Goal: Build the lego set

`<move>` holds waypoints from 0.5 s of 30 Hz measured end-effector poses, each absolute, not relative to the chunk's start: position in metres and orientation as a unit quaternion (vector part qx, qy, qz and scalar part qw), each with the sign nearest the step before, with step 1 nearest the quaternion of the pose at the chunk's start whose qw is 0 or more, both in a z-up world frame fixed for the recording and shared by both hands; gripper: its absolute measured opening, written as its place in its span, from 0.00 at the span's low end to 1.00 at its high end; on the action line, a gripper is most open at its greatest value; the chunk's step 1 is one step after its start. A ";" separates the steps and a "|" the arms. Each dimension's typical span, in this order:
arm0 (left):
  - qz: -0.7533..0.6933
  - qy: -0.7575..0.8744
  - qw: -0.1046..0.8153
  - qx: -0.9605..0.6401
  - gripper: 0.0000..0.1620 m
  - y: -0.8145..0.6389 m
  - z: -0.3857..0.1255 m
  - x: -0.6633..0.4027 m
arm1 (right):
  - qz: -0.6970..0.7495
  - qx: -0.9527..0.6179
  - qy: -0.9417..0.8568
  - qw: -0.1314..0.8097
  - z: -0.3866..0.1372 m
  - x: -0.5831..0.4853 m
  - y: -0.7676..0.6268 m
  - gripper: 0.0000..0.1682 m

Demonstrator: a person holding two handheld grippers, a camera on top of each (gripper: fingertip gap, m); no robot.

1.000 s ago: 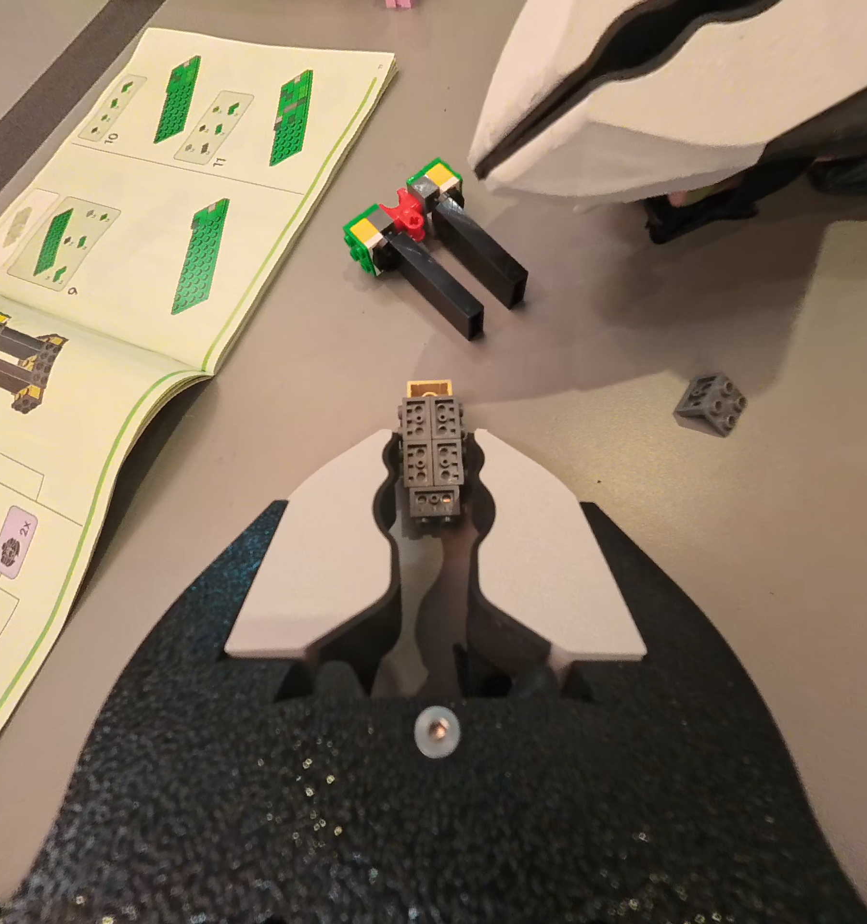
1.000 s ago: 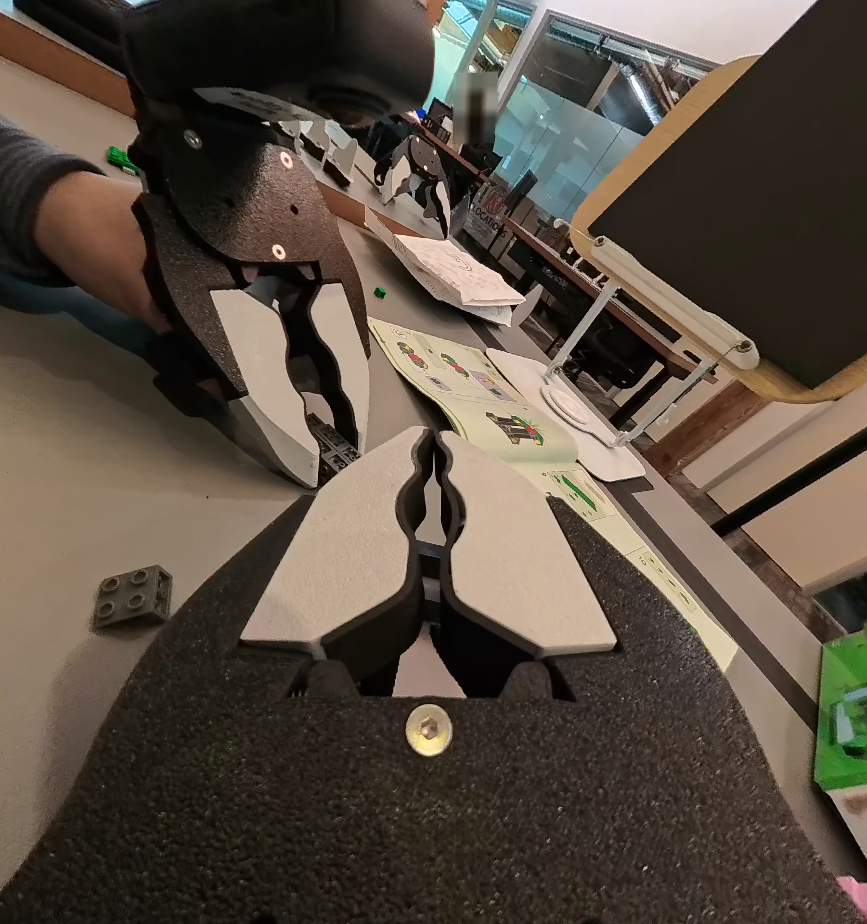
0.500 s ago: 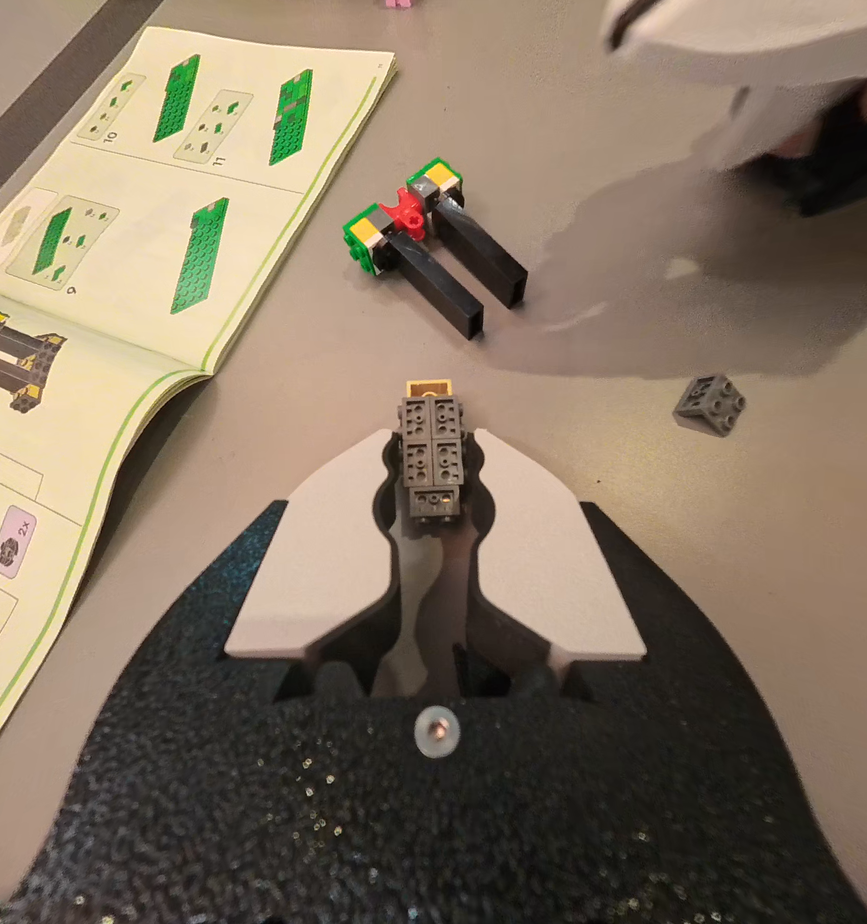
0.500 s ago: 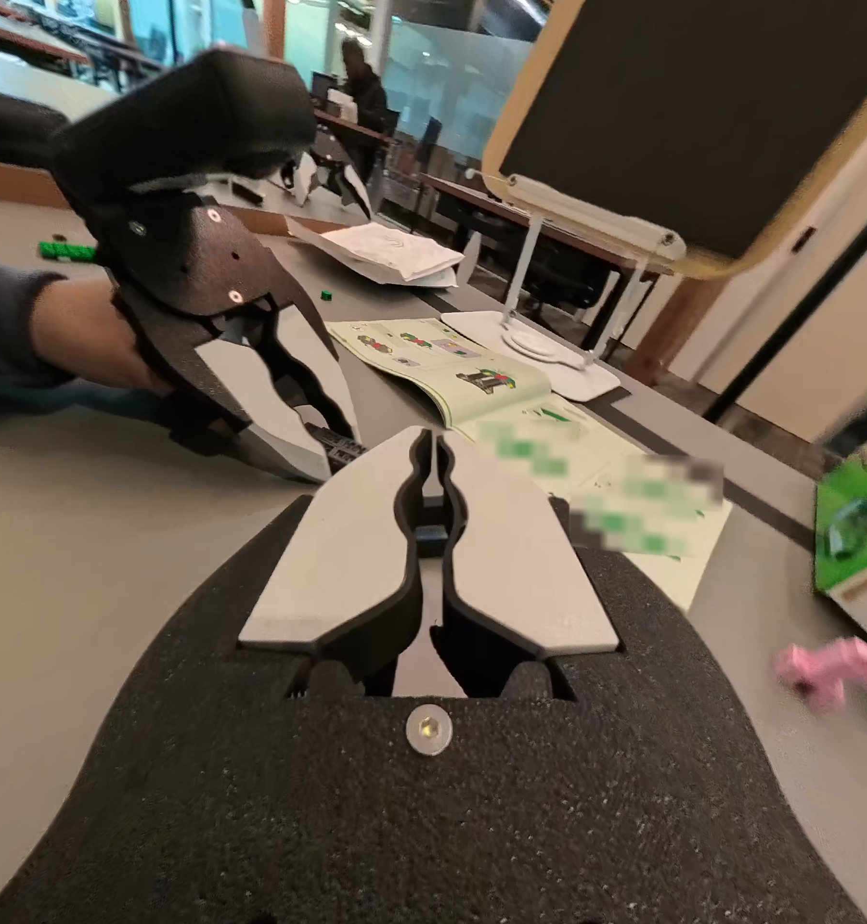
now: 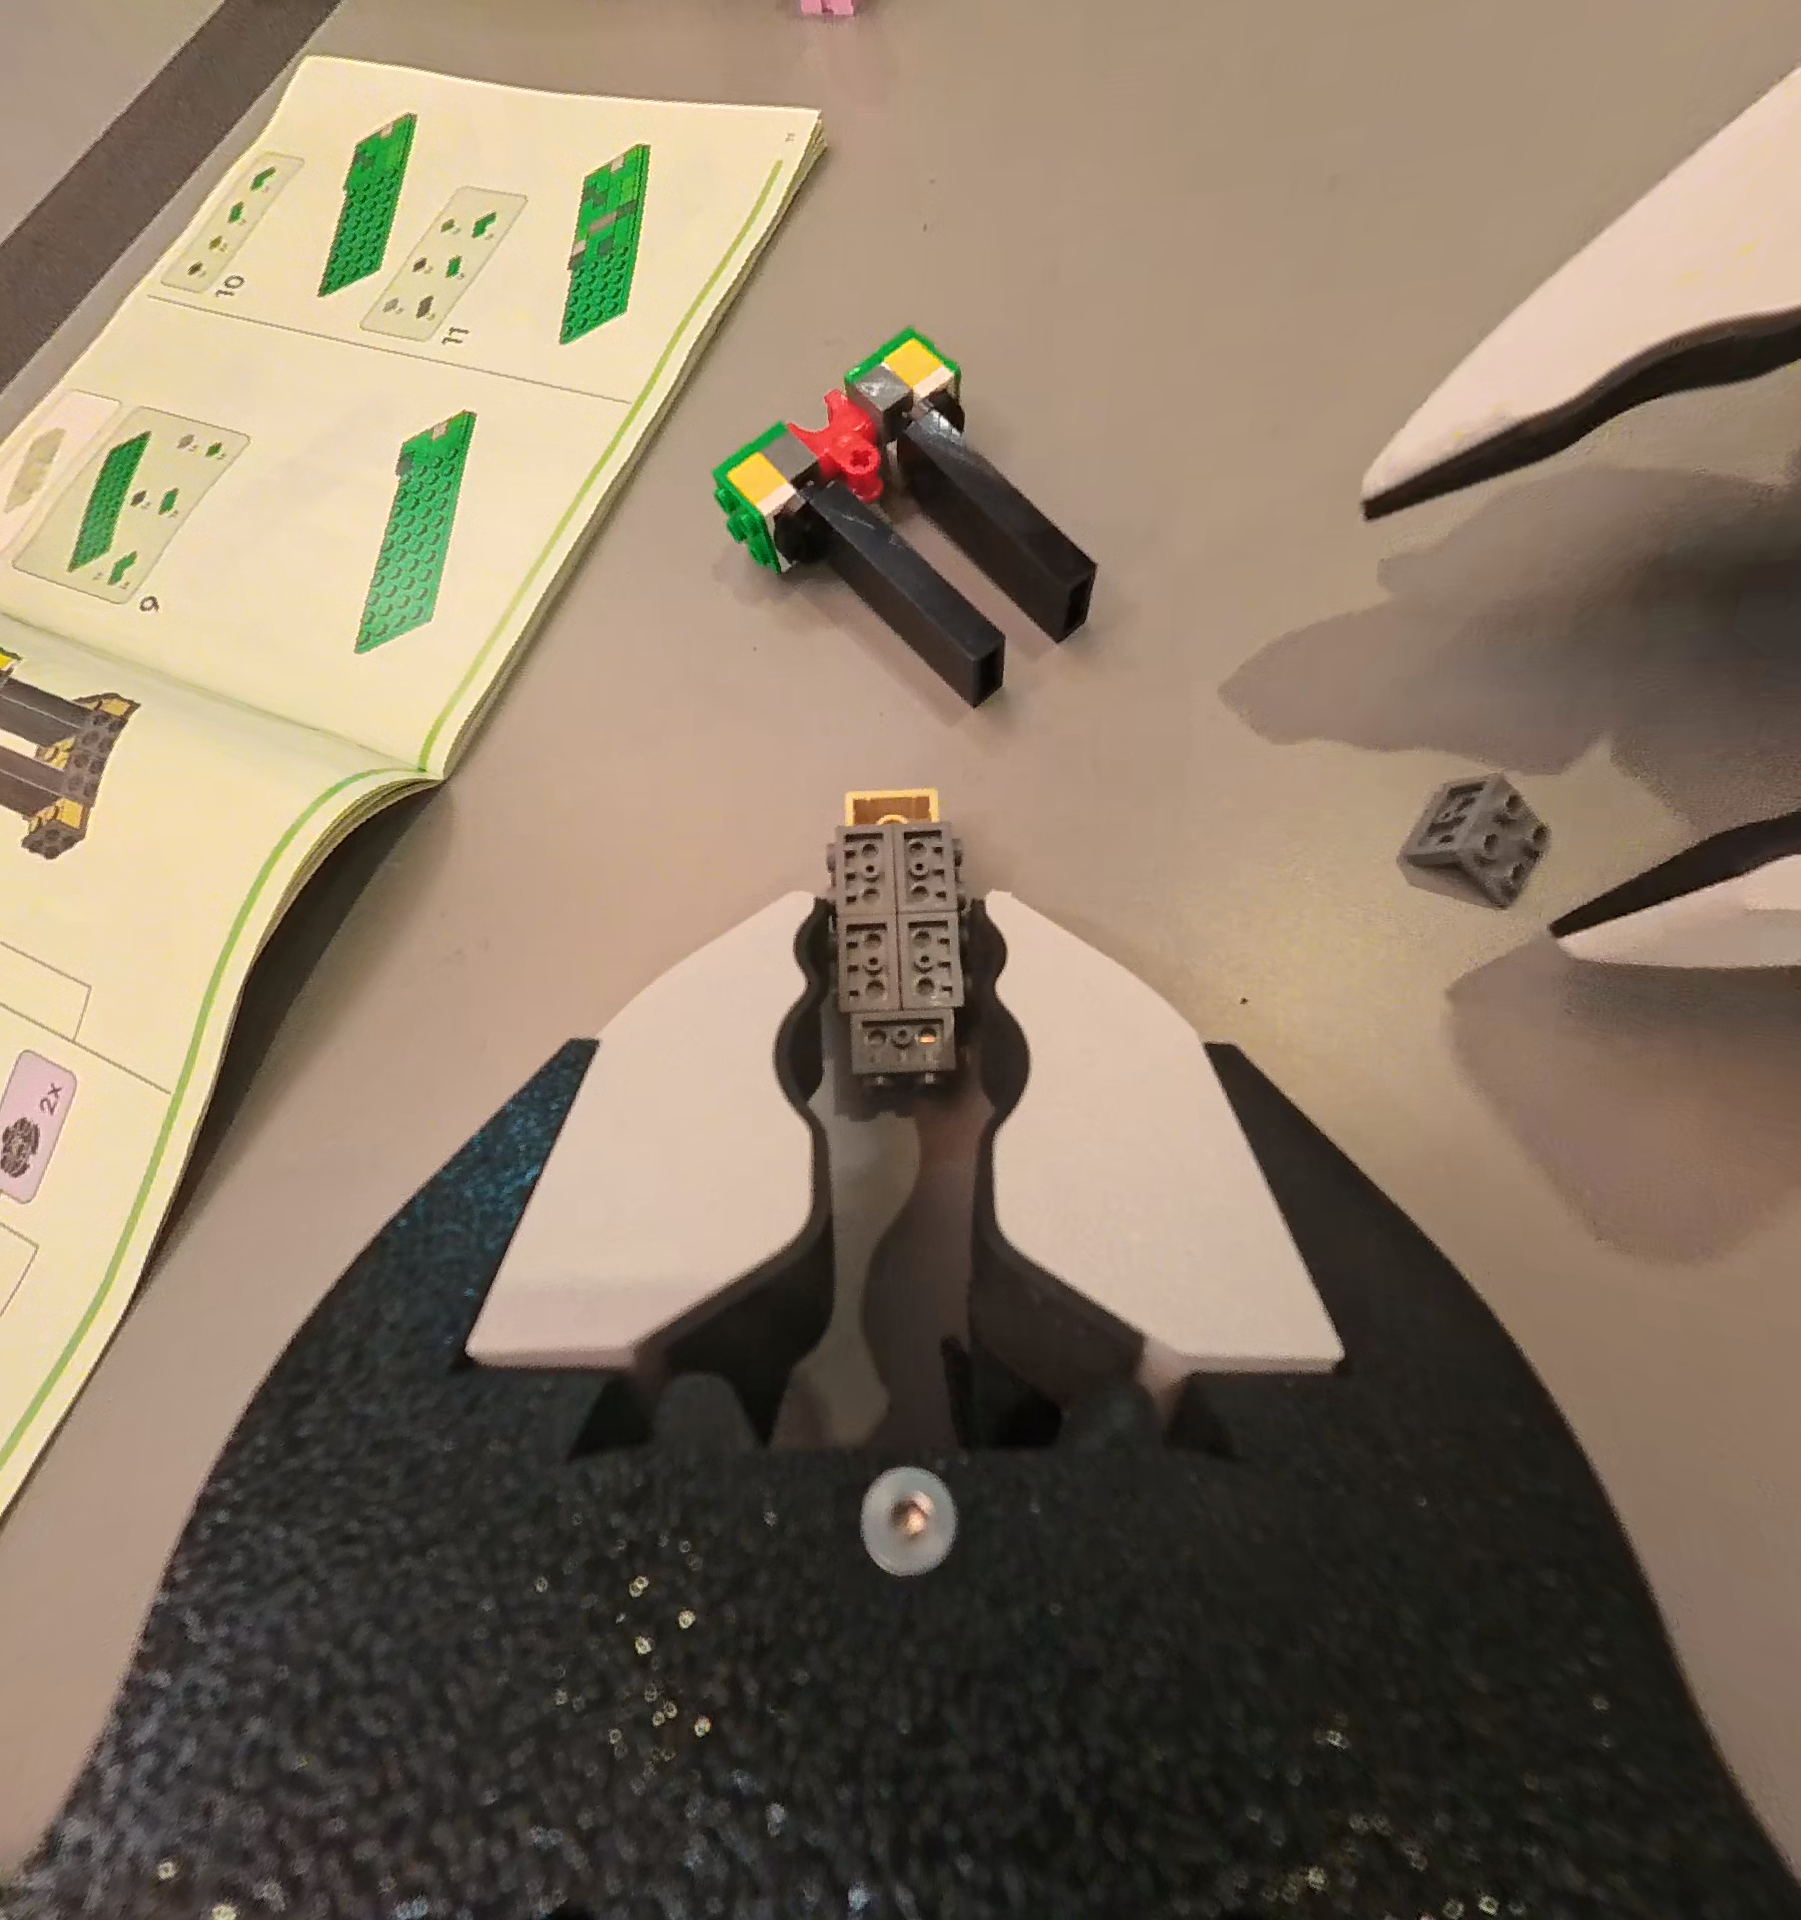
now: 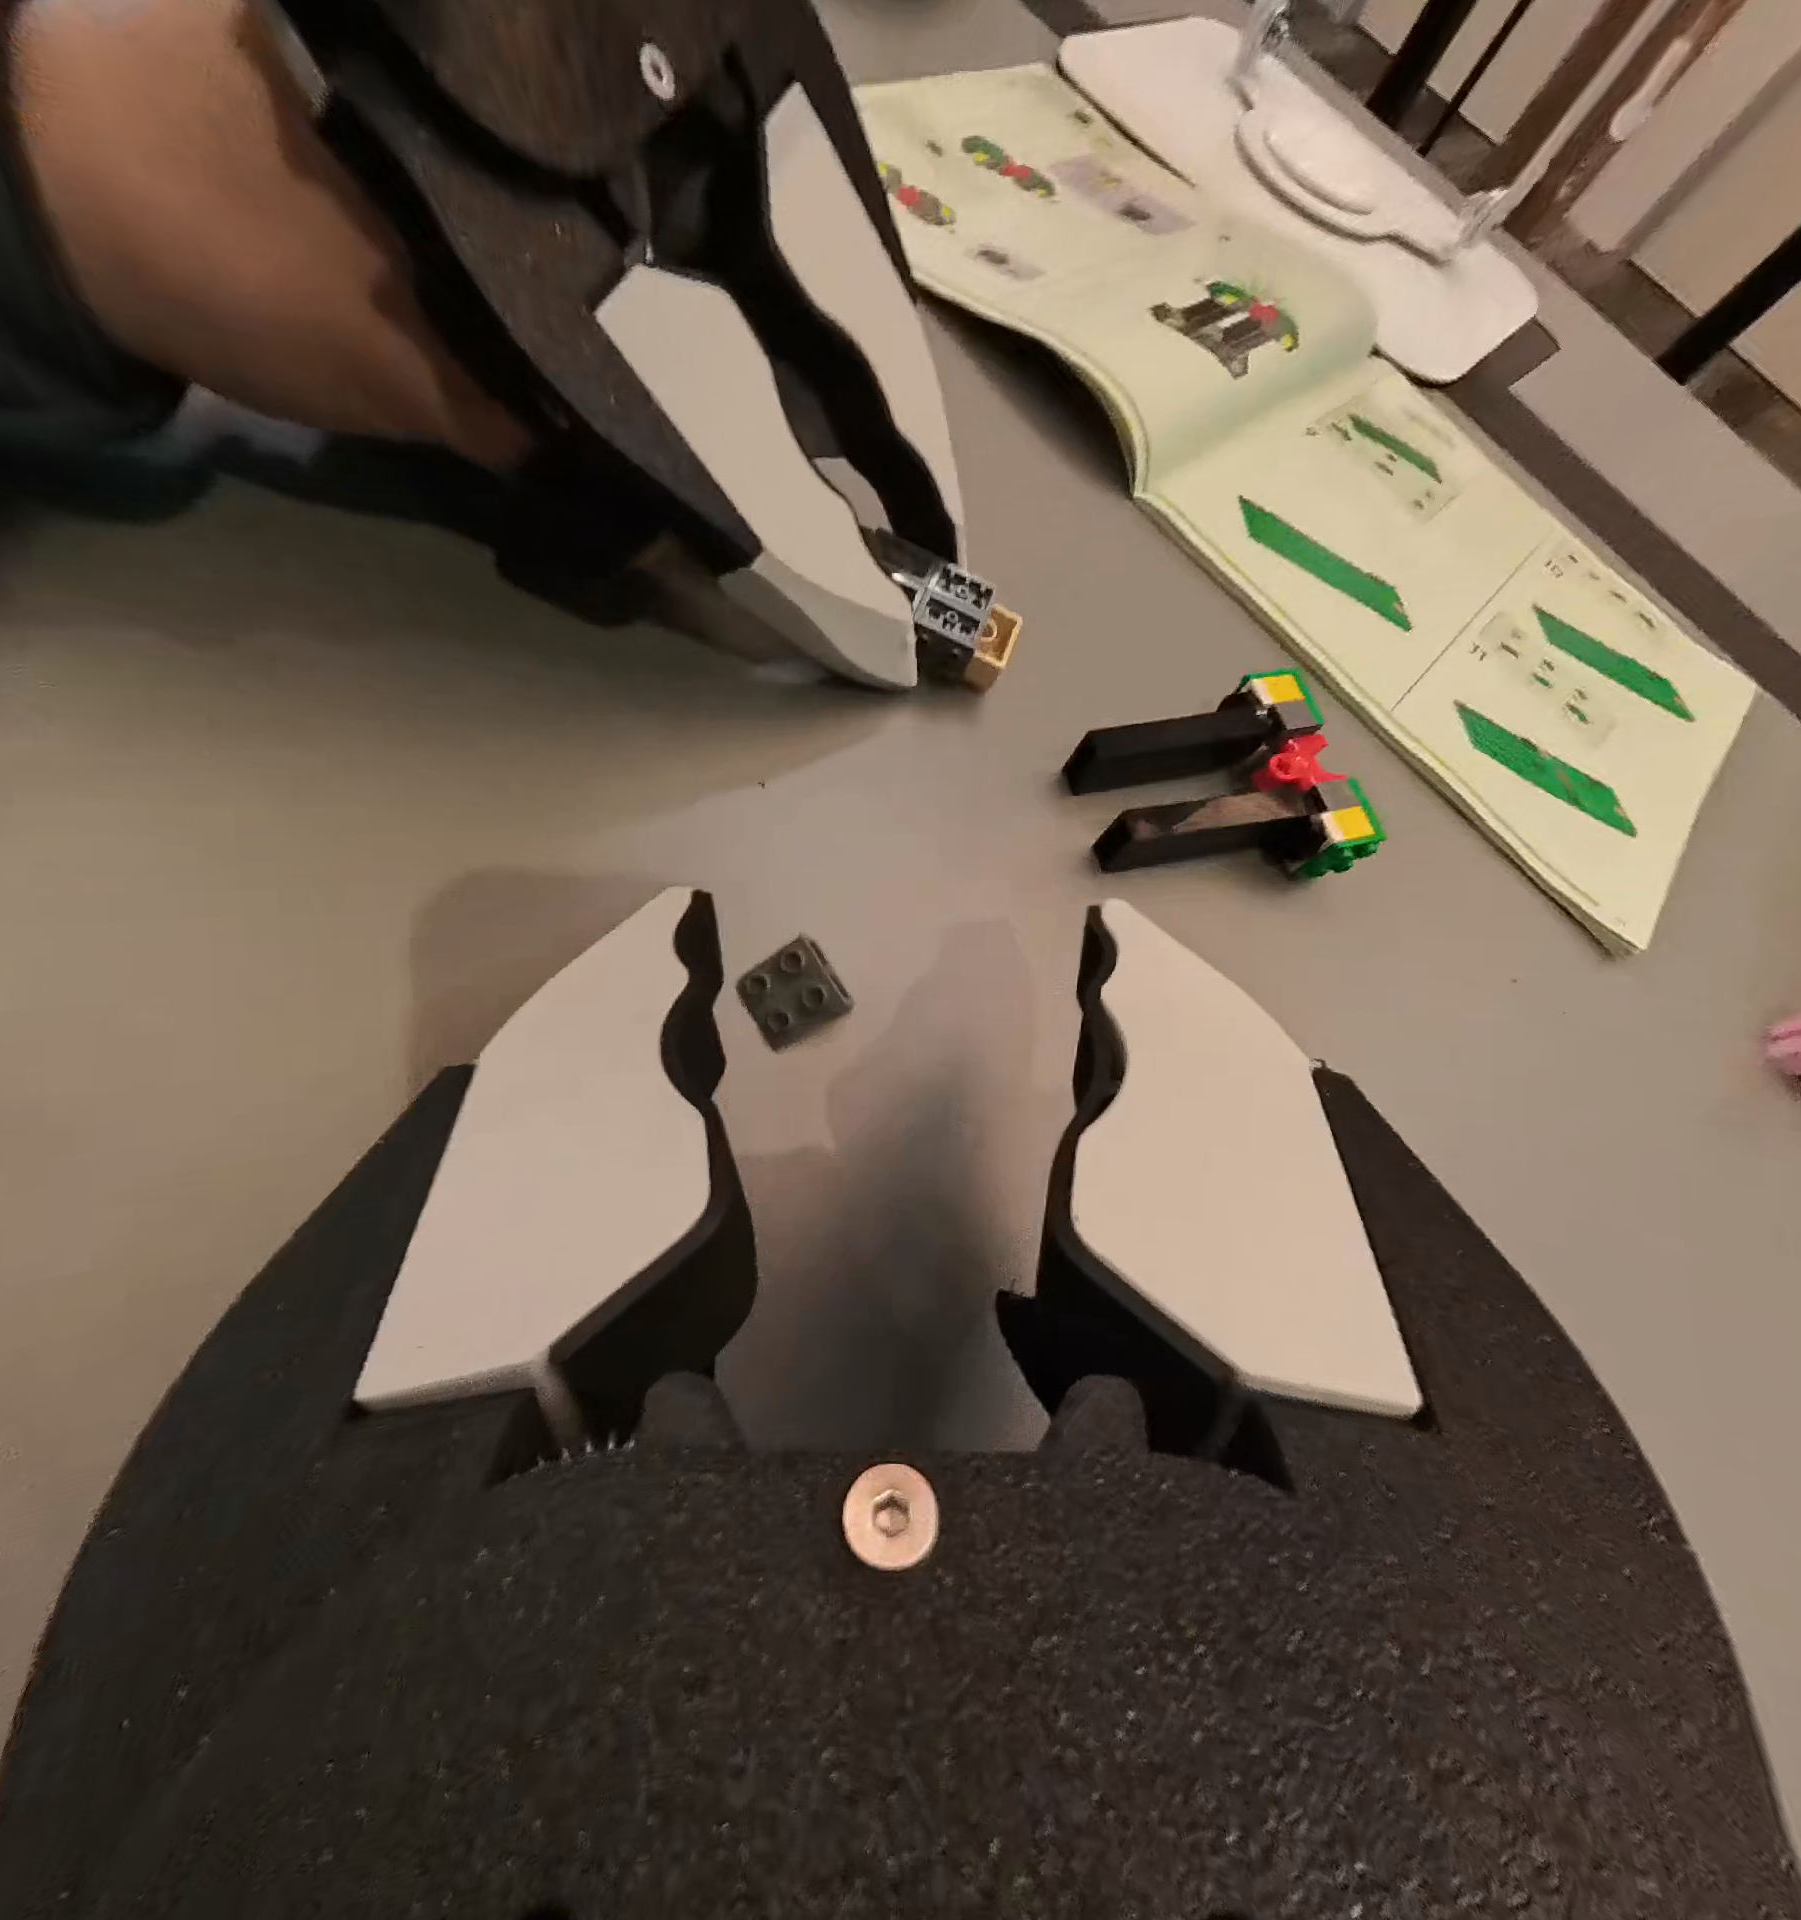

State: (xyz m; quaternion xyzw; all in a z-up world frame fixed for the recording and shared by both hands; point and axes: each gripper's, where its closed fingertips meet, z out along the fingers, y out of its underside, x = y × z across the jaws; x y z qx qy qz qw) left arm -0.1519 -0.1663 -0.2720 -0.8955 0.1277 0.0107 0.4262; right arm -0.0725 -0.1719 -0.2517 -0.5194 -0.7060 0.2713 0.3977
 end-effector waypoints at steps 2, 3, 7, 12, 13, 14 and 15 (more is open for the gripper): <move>0.012 0.128 0.426 -0.895 0.15 -0.166 -0.272 -0.152 | 0.279 -0.538 -0.695 0.386 -0.252 -0.075 -0.174 0.39; 0.012 0.128 0.427 -0.895 0.15 -0.166 -0.272 -0.152 | 0.278 -0.547 -0.694 0.377 -0.255 -0.075 -0.174 0.39; 0.014 0.129 0.427 -0.895 0.15 -0.166 -0.272 -0.152 | 0.257 -0.564 -0.697 0.360 -0.262 -0.072 -0.170 0.37; 0.012 0.129 0.427 -0.895 0.16 -0.166 -0.272 -0.152 | 0.209 -0.573 -0.695 0.381 -0.261 -0.060 -0.146 0.31; 0.012 0.128 0.427 -0.895 0.16 -0.166 -0.272 -0.152 | 0.207 -0.575 -0.692 0.384 -0.260 -0.058 -0.143 0.30; 0.012 0.128 0.427 -0.895 0.16 -0.166 -0.272 -0.152 | 0.214 -0.579 -0.688 0.381 -0.259 -0.056 -0.142 0.29; 0.012 0.128 0.427 -0.895 0.15 -0.166 -0.272 -0.152 | 0.226 -0.585 -0.684 0.372 -0.258 -0.054 -0.144 0.28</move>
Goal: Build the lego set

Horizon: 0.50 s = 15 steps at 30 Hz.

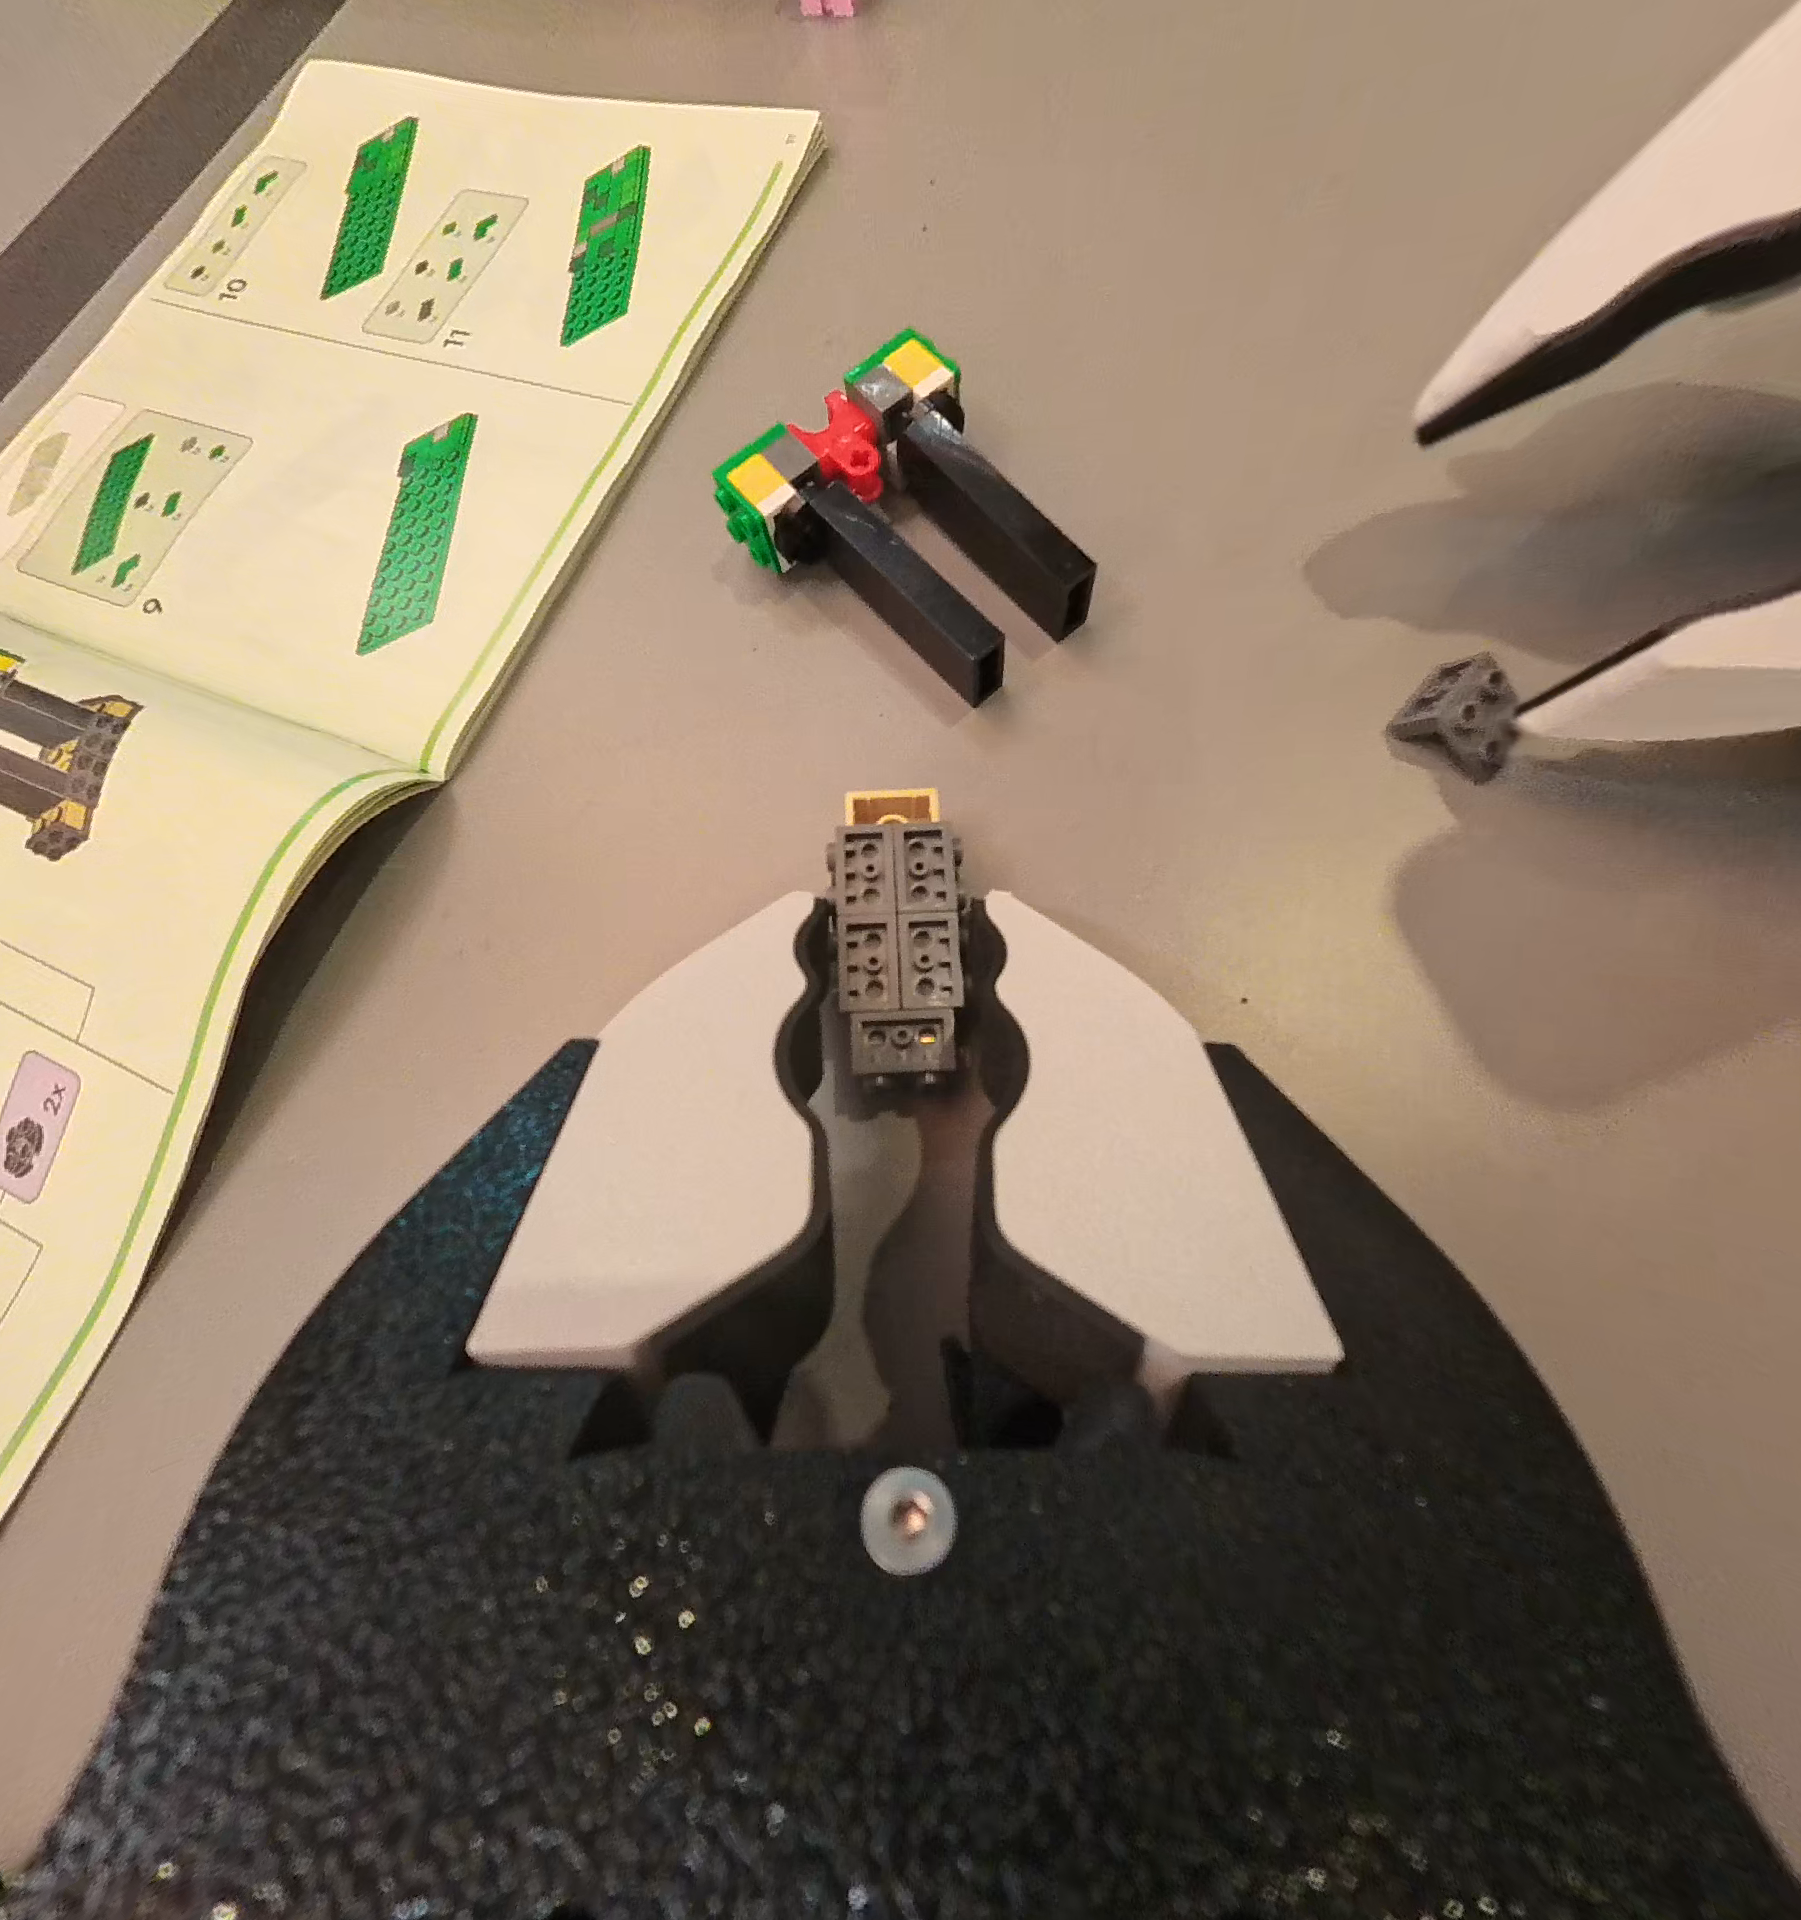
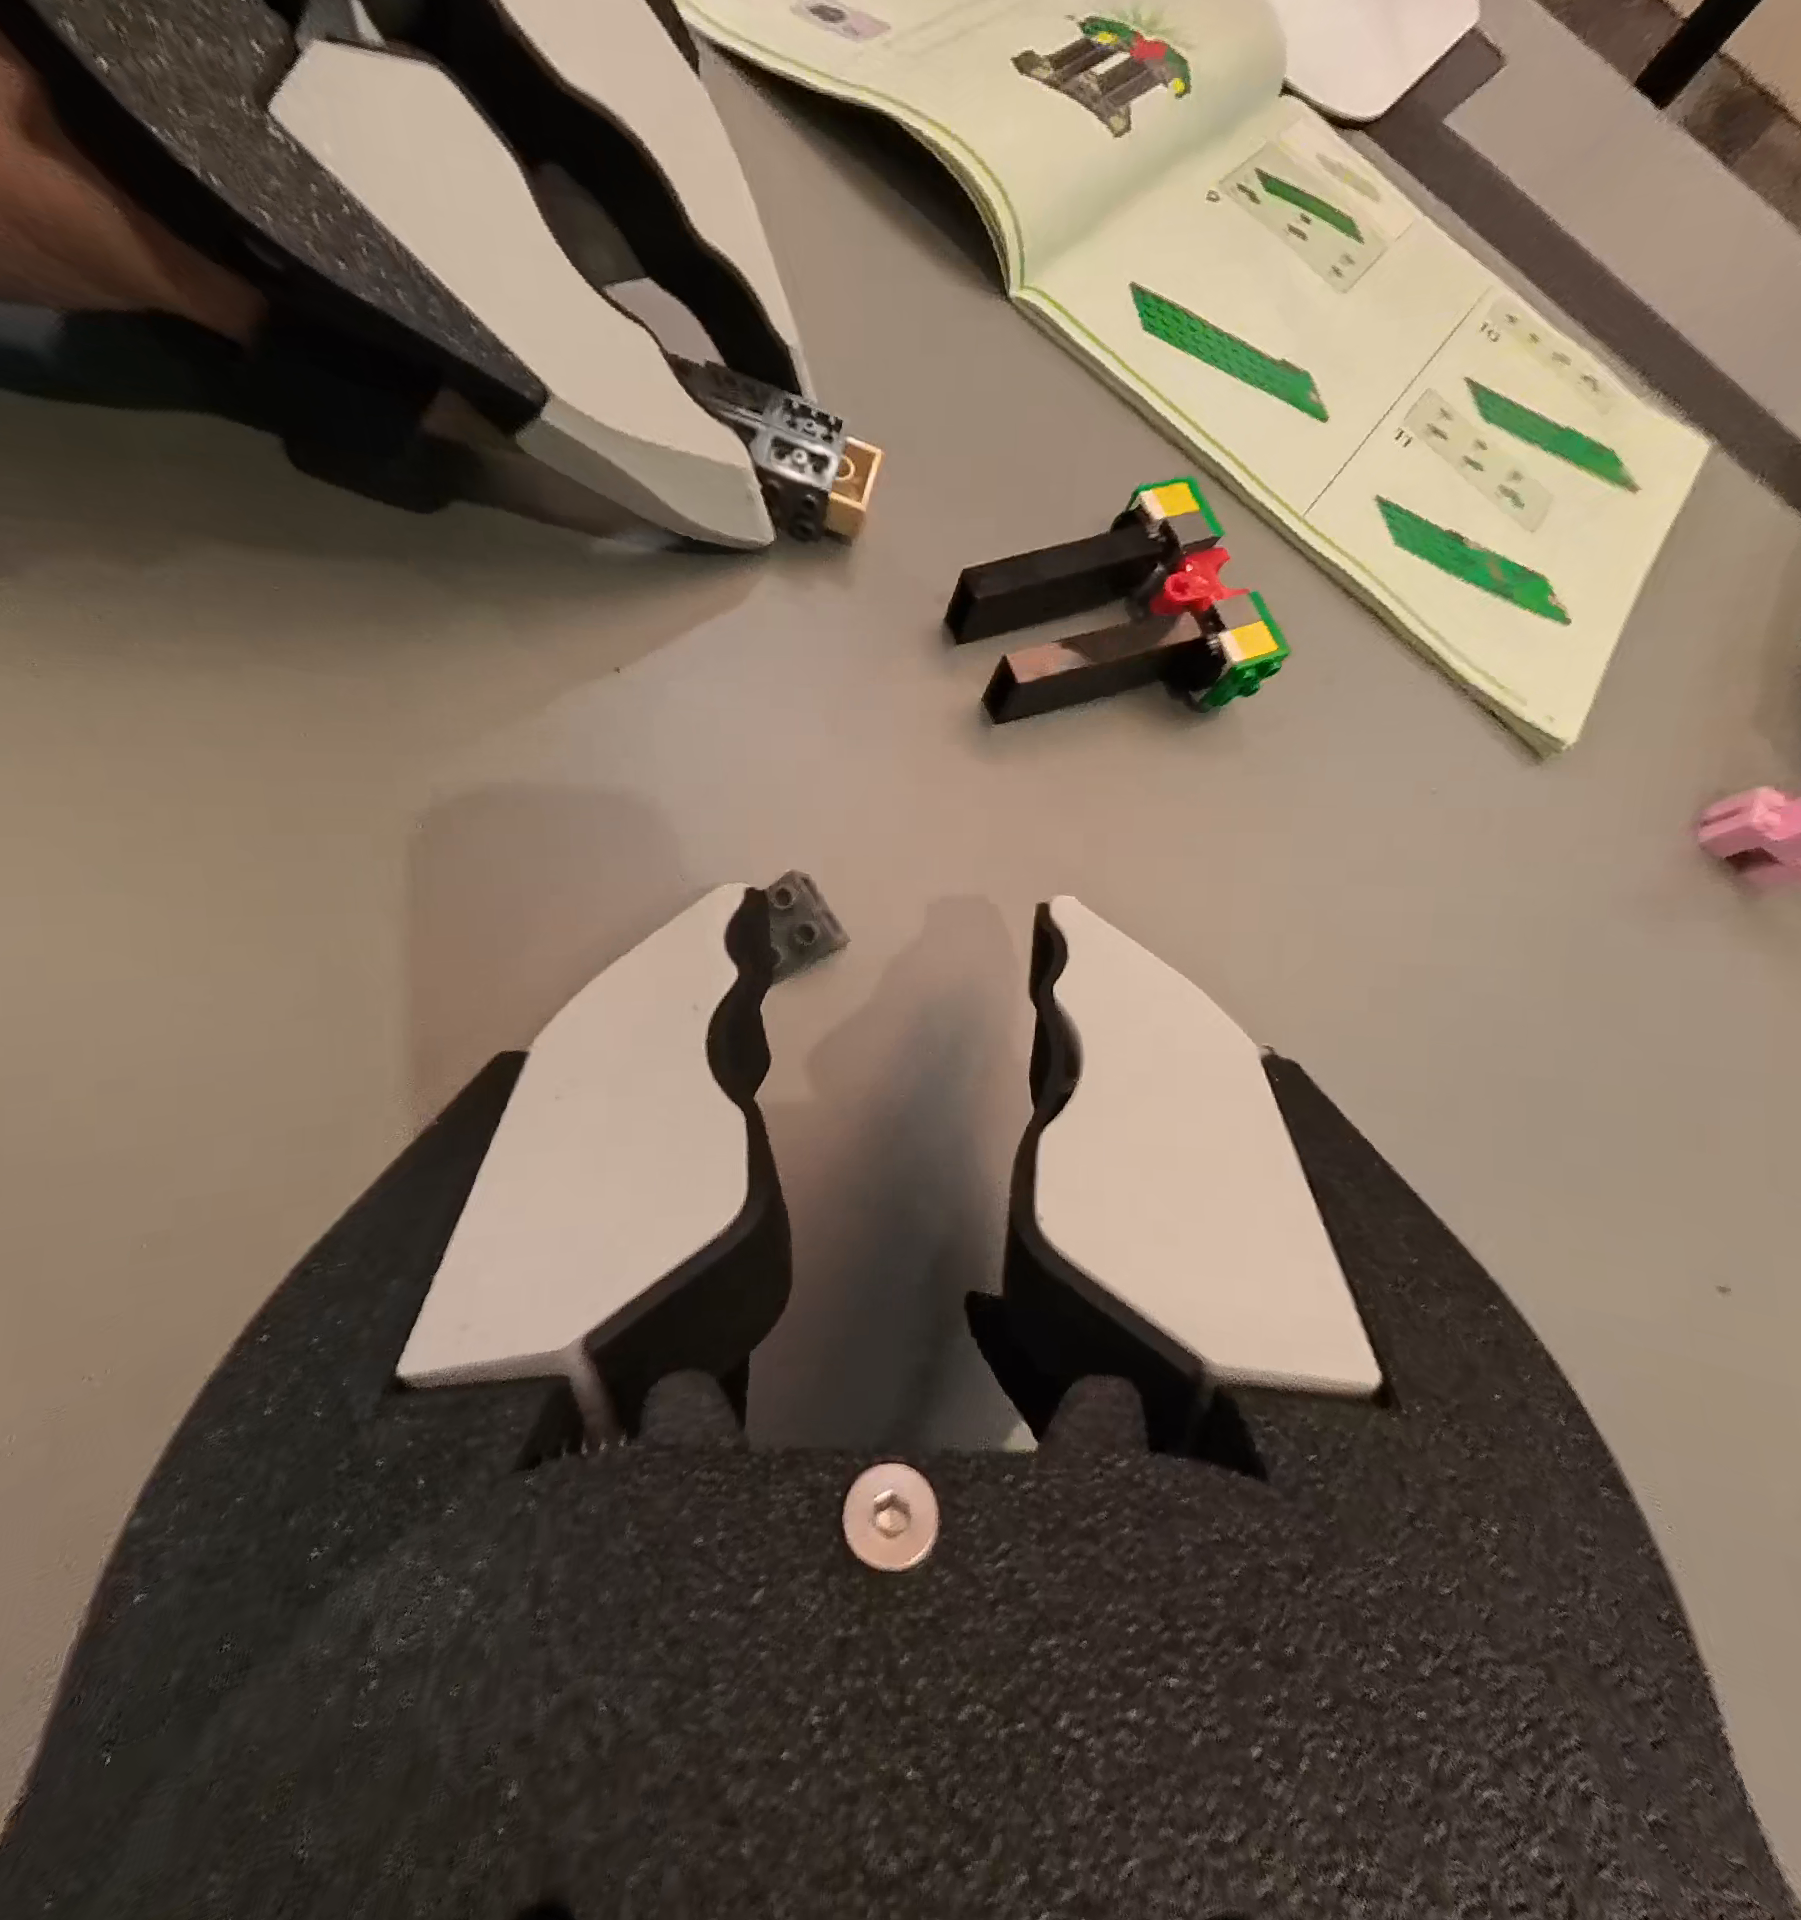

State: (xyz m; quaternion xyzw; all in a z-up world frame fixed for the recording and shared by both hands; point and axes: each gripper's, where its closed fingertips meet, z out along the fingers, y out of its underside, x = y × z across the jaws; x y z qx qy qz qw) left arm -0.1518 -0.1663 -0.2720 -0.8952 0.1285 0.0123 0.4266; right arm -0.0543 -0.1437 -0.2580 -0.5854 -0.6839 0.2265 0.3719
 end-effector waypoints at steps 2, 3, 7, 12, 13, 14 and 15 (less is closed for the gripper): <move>0.012 0.129 0.427 -0.895 0.15 -0.166 -0.272 -0.152 | 0.250 -0.598 -0.678 0.347 -0.259 -0.051 -0.150 0.26; 0.012 0.129 0.427 -0.895 0.16 -0.166 -0.272 -0.152 | 0.252 -0.604 -0.677 0.337 -0.260 -0.049 -0.152 0.25; 0.013 0.129 0.427 -0.895 0.15 -0.166 -0.272 -0.152 | 0.261 -0.624 -0.667 0.311 -0.265 -0.044 -0.156 0.17; 0.012 0.128 0.426 -0.895 0.15 -0.166 -0.272 -0.152 | 0.284 -0.634 -0.662 0.281 -0.262 -0.041 -0.169 0.13; 0.012 0.128 0.427 -0.895 0.15 -0.166 -0.272 -0.152 | 0.277 -0.633 -0.665 0.283 -0.262 -0.040 -0.168 0.13; 0.012 0.128 0.427 -0.895 0.15 -0.166 -0.272 -0.152 | 0.269 -0.632 -0.668 0.286 -0.262 -0.040 -0.167 0.14; 0.012 0.128 0.427 -0.895 0.15 -0.166 -0.272 -0.152 | 0.261 -0.632 -0.670 0.289 -0.263 -0.040 -0.165 0.14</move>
